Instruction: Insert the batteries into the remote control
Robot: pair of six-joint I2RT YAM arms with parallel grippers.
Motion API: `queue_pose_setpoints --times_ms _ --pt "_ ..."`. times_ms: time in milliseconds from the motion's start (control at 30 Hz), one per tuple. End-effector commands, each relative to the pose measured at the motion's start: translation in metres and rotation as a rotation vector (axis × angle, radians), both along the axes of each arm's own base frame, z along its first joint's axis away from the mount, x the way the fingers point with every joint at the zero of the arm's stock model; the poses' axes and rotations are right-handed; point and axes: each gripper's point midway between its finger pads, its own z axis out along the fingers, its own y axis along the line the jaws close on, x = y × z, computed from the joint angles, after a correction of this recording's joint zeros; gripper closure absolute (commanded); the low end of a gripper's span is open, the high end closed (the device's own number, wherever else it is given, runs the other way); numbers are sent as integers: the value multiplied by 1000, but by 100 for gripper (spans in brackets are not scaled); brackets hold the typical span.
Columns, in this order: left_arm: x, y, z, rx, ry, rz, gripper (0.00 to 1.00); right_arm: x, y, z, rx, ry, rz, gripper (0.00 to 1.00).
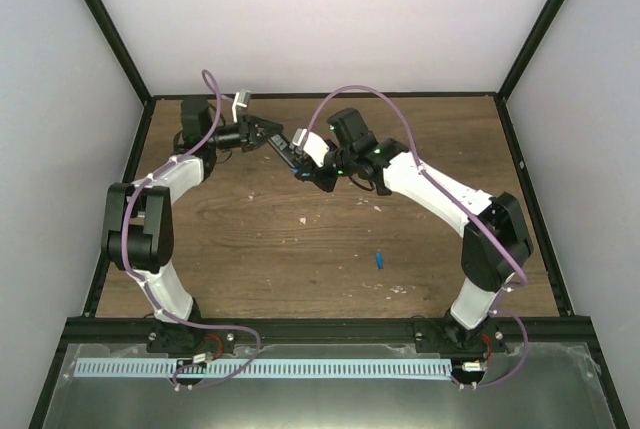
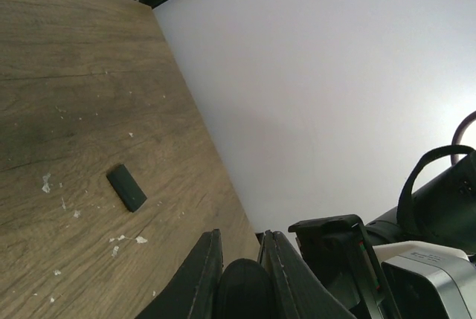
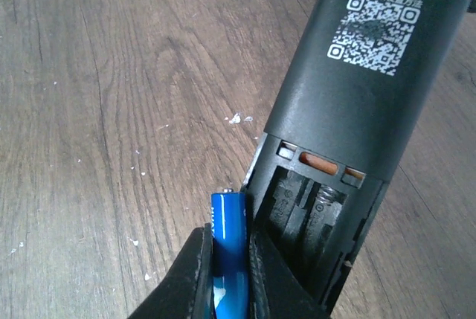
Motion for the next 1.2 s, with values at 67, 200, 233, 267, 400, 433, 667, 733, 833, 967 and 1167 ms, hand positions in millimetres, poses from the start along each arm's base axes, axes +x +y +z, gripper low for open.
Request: queue_pose_setpoints --times_ms 67,200,233,267,400,433,667,733,833,967,1167 --pt "-4 -2 16 -8 -47 -21 100 8 -1 16 0 -50 -29 94" --pt "7 11 7 6 -26 72 100 13 -12 31 24 -66 -79 95" --pt "11 19 5 9 -18 105 100 14 -17 34 35 -58 -94 95" --pt "13 24 3 11 -13 129 100 16 -24 36 49 -53 -113 95" --pt "20 46 4 3 -14 197 100 27 -57 29 80 -14 -232 95" --pt "20 49 4 4 -15 201 100 32 -66 19 68 16 -268 95" --pt "20 55 16 12 -38 202 100 46 -96 -69 -97 229 -500 96" --pt "21 56 16 16 -38 201 100 47 -99 -84 -116 269 -539 96" --pt "23 57 17 14 -35 202 100 51 -102 -108 -172 310 -578 96" --pt "24 57 17 16 -35 202 100 55 -112 -138 -280 347 -618 97" --pt "25 58 12 19 -27 205 100 54 -122 -162 -374 370 -644 96"
